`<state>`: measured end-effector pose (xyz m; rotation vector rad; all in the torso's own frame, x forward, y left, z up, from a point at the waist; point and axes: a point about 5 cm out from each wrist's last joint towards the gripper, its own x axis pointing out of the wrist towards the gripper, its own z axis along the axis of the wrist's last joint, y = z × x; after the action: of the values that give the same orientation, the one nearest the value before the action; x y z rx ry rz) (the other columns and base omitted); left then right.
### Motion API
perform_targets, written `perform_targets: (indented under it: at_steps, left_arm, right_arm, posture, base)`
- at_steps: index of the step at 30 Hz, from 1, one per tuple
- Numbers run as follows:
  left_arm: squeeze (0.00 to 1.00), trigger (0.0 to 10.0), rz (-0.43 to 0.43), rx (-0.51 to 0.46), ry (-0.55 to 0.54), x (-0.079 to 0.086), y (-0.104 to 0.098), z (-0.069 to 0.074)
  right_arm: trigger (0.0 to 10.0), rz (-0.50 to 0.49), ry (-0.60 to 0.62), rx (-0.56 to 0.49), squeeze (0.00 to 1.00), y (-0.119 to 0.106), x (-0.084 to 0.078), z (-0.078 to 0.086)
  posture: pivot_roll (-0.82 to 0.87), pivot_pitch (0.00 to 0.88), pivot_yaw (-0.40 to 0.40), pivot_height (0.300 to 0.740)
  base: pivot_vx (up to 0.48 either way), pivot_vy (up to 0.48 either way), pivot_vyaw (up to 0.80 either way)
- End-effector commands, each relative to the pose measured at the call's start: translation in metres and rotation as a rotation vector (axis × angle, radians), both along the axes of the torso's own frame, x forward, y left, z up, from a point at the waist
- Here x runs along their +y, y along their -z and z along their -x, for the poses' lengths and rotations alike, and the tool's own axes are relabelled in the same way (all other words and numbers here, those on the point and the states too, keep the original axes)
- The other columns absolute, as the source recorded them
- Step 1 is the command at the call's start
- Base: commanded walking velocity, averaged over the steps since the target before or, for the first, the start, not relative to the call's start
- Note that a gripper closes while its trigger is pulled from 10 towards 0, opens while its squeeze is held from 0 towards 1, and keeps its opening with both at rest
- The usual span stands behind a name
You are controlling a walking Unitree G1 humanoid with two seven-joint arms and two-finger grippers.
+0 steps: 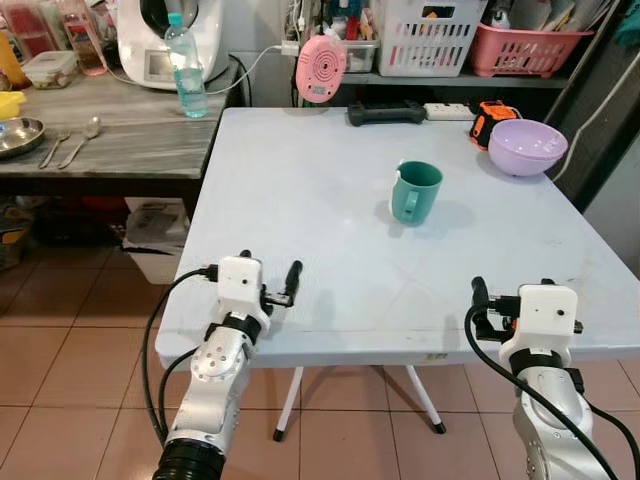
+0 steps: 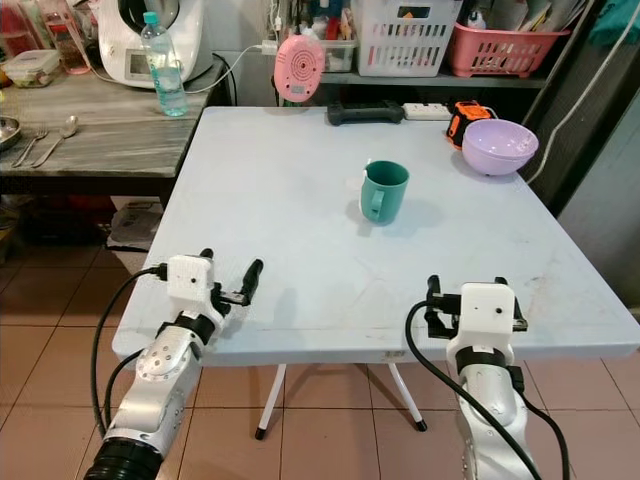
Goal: Setting the table
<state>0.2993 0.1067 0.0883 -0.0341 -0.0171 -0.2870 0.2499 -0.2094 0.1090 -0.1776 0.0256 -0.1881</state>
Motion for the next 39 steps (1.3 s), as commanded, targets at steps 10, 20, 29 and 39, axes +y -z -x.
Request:
perform_targets:
  at_steps: [10, 20, 29, 39]
  left_arm:
    - [0.0, 10.0, -0.001, -0.024, 0.017, 0.003, -0.004, 0.0]
    - [0.0, 10.0, 0.0, -0.026, 0.03, 0.001, -0.003, 0.001]
    - [0.0, 10.0, -0.002, -0.024, 0.041, -0.001, -0.003, 0.002]
    - [0.0, 10.0, 0.012, -0.005, 0.138, -0.009, 0.0, 0.009]
  right_arm:
    - [10.0, -0.008, -0.008, -0.011, 0.0, -0.001, 0.004, -0.001]
    - [10.0, -0.007, -0.008, -0.012, 0.0, -0.001, 0.004, -0.002]
    - [10.0, -0.006, 0.001, -0.015, 0.0, -0.001, 0.004, -0.001]
    - [10.0, 0.008, 0.028, -0.016, 0.0, 0.0, 0.002, 0.001]
  posture:
    - [-0.21, 0.0, 0.014, 0.74]
    - [-0.21, 0.0, 0.011, 0.74]
    - [-0.21, 0.0, 0.016, 0.74]
    - [-0.21, 0.0, 0.018, 0.74]
  base:
    - [0.128, 0.0, 0.0]
    - [0.3, 0.0, 0.0]
    - [0.332, 0.0, 0.0]
    - [0.128, 0.0, 0.0]
